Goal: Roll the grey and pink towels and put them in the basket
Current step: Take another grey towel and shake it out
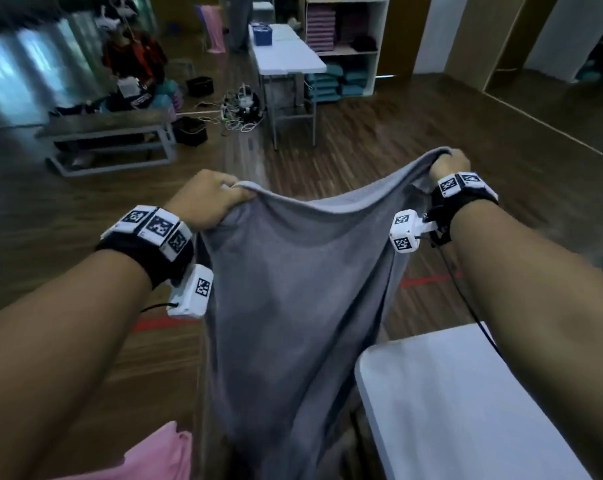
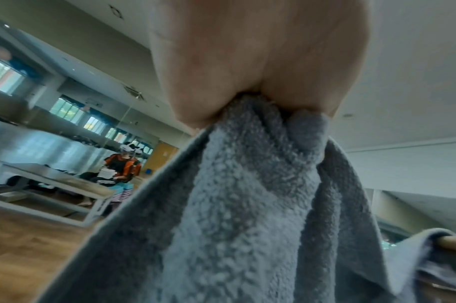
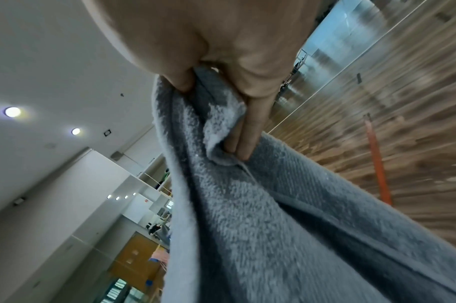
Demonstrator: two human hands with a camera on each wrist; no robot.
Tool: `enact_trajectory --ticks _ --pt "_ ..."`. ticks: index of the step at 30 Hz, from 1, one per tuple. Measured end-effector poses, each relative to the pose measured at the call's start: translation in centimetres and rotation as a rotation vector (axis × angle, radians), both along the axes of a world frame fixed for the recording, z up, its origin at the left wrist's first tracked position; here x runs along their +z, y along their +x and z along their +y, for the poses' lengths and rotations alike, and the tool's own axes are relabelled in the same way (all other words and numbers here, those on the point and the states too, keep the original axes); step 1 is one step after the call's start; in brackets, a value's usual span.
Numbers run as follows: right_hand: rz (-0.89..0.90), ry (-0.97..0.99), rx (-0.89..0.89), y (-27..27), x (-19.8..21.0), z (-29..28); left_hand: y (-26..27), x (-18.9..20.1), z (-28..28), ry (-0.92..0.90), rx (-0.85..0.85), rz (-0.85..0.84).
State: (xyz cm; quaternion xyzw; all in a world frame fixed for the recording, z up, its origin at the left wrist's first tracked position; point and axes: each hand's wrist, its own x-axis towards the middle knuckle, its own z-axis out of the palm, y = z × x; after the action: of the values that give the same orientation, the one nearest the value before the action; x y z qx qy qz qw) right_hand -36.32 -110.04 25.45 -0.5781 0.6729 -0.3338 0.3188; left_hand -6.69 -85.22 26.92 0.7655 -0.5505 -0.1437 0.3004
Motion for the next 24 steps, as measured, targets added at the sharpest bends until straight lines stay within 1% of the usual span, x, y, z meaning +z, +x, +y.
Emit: enact_trajectory --ticks 2,4,5,7,9,10,11,13,14,16,20,22,24 --pt "-0.156 -0.019 0.049 -0.6 2.4 -1.8 -2.5 2.0 -3.0 -0.037 -0.072 0.023" --pt "-0.222 -0.01 0.058 -1.6 4.8 -3.7 -5.2 3.9 -5.3 -0.061 -0.161 0.076" --pt "-0.252 -0.026 0.031 -2.3 5.9 -4.4 -6.5 4.7 -6.4 -0.059 -0.192 0.121" --pt "-0.407 -0.054 -0.071 -4.1 8.1 -6.0 -9.0 5.9 -8.1 -0.027 -0.229 0.273" --pt "-0.523 -0.092 -0.138 -6.1 9.9 -7.7 -11.7 6.8 -9.0 0.011 -0.286 0.533" --pt "-0.523 -0.122 -0.132 -7.2 10.4 -8.5 -12.9 7.2 -9.3 0.031 -0.336 0.649" --pt "-0.489 -0.147 -0.131 -8.4 10.8 -8.9 -14.1 7.5 -9.6 0.058 -0.394 0.72" --pt "-0.366 -0.246 -0.158 -11.0 10.6 -9.5 -16.1 8.1 -10.0 0.114 -0.511 0.787" --pt "-0.291 -0.323 -0.154 -12.3 10.1 -9.7 -17.1 8.2 -10.1 0.148 -0.562 0.798" --pt "-0.156 -0.393 -0.174 -15.1 8.8 -9.7 -18.9 8.3 -10.2 0.227 -0.662 0.771" --pt "-0.012 -0.407 -0.317 -22.0 5.7 -7.5 -22.6 6.5 -9.6 0.409 -0.766 0.782" --pt "0.007 -0.387 -0.367 -25.7 4.2 -4.9 -24.6 5.0 -8.6 0.516 -0.834 0.795" --pt "-0.023 -0.368 -0.402 -29.3 2.3 -1.1 -26.9 3.5 -7.0 0.617 -0.92 0.795"
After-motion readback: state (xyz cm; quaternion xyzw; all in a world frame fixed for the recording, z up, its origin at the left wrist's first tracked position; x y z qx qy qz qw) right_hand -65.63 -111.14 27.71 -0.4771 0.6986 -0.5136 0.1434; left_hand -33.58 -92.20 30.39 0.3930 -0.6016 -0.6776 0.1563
